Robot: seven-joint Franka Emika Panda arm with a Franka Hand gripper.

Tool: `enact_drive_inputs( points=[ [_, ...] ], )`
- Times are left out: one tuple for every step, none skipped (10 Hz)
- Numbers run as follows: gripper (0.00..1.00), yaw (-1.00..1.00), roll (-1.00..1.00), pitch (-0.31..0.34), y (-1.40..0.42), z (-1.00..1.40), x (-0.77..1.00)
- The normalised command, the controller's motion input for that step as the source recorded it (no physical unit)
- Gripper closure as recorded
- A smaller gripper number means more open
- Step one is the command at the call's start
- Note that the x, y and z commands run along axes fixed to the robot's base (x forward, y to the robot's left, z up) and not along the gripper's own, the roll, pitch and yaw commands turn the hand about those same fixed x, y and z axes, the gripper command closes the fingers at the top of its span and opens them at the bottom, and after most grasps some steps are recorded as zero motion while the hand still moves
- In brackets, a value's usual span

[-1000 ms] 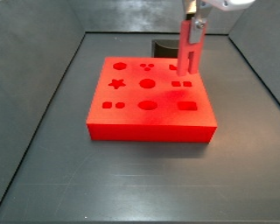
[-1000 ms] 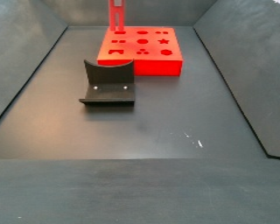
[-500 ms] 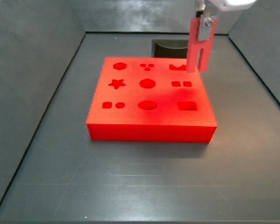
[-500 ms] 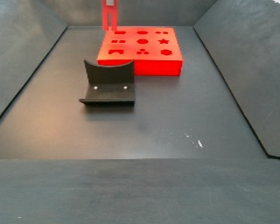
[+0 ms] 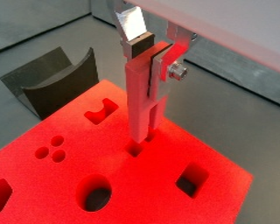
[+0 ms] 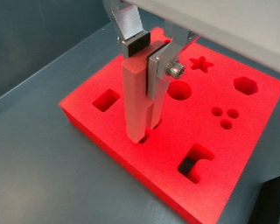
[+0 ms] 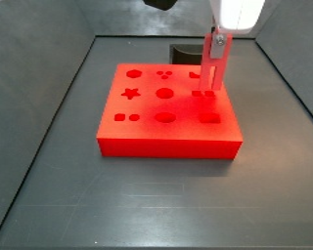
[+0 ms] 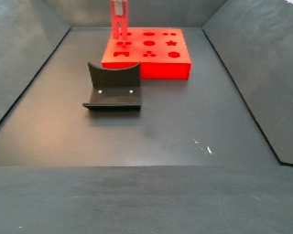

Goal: Insert the double-square object.

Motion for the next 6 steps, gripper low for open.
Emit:
enact_drive_inputs(
  points=[
    [1.00,-0.11,0.00,0.209,-0.11,-0.04,0.00],
    [1.00,-0.08,0.00,0.176,-0.17,-0.03,0.09],
    [1.00,-0.09,0.04,0.170,-0.06,-0.09,0.00],
    [1.00,-0.01,0.07,0.176,-0.05,-0.05,-0.01],
    [1.00,0.00,0.06,0.159,-0.03,0.00,0.00],
    [1.00,0.00,0.05,0.180,0.00,0.00,0.00]
  ],
)
